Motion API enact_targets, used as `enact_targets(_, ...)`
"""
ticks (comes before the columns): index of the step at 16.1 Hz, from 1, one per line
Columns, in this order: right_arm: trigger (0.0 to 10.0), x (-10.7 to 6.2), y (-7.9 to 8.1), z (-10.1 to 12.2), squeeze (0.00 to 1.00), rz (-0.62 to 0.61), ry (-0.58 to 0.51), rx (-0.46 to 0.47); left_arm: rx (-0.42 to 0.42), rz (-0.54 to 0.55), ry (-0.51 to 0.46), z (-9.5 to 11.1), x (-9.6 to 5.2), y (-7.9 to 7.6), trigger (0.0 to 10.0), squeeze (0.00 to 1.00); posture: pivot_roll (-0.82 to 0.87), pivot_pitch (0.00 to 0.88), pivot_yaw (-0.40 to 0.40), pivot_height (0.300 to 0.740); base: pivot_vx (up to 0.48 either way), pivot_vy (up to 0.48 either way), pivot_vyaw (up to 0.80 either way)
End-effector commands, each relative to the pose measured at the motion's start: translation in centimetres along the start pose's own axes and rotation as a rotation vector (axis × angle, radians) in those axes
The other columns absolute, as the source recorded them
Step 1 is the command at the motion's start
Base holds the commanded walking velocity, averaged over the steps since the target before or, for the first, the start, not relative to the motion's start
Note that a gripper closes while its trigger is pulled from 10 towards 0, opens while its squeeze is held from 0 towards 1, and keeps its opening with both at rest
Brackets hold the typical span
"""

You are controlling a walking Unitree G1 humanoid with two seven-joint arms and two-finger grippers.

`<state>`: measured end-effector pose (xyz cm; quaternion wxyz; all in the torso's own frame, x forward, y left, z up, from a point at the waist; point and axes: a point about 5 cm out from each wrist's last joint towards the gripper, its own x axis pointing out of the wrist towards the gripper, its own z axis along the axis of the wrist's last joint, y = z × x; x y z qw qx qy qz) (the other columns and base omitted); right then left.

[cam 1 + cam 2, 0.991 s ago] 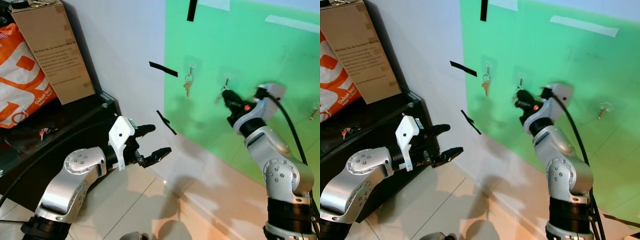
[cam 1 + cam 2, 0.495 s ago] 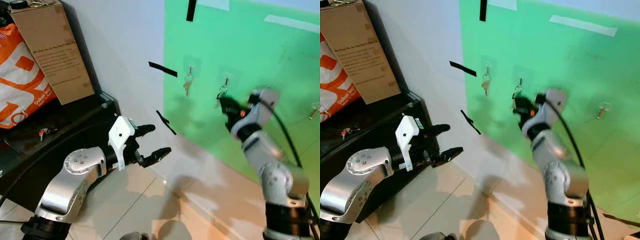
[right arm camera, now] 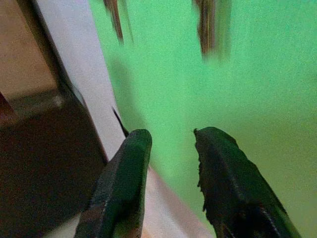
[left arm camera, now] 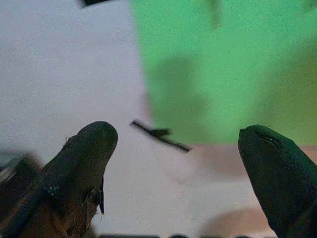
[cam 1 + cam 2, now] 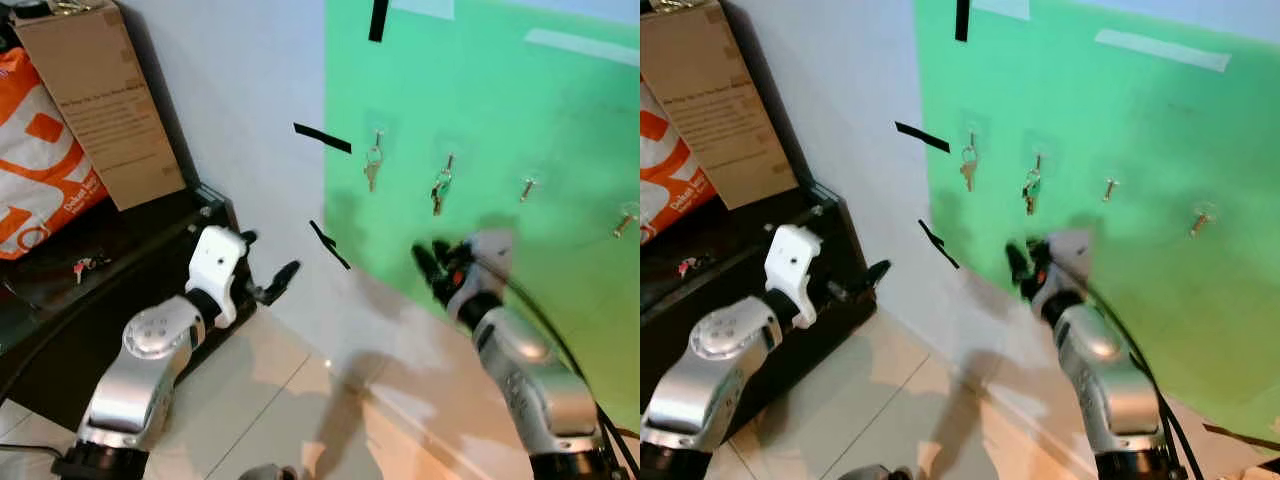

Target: Hang keys on a hook

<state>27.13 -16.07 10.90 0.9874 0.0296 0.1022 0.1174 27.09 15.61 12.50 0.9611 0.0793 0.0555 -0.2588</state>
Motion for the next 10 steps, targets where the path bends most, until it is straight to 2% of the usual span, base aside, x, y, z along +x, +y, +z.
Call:
enact_targets(1, 10.0, 0.1, 0.1, -0.6, 1.0, -0.021, 0.002, -0.009, 0.004, 0.108, 0.026, -0.8, -0.4, 1.0, 10.0, 0.0, -0.09, 0.0, 0.066, 0.74, 0.0, 0.0, 0.8)
enact_targets(2, 10.0, 0.0, -0.1, -0.8, 1.0, -0.028, 0.0, -0.001, 0.004, 0.134, 0.027, -1.0, -0.5, 1.1, 10.0, 0.0, -0.09, 0.0, 0.066, 0.74, 0.0, 0.0, 0.8)
enact_targets(4, 10.0, 0.0, -0.9, -1.6, 1.0, -0.095, 0.003, 0.031, 0.016, 0.22, 0.016, -1.0, -0.2, 1.3, 10.0, 0.0, -0.1, 0.0, 0.082, 0.74, 0.294, 0.0, 0.79)
enact_targets(7, 10.0, 0.0, -0.8, -3.1, 1.0, -0.081, 0.047, 0.059, 0.017, 0.213, 0.032, -1.3, 0.2, 1.0, 10.0, 0.0, -0.1, 0.0, 0.076, 0.74, 0.329, 0.0, 0.8)
enact_targets(10, 10.0, 0.2, -1.2, -3.8, 1.0, -0.093, 0.071, 0.056, 0.007, 0.26, 0.031, -1.6, 0.1, 1.5, 10.0, 0.0, -0.09, 0.0, 0.06, 0.74, 0.339, 0.0, 0.8)
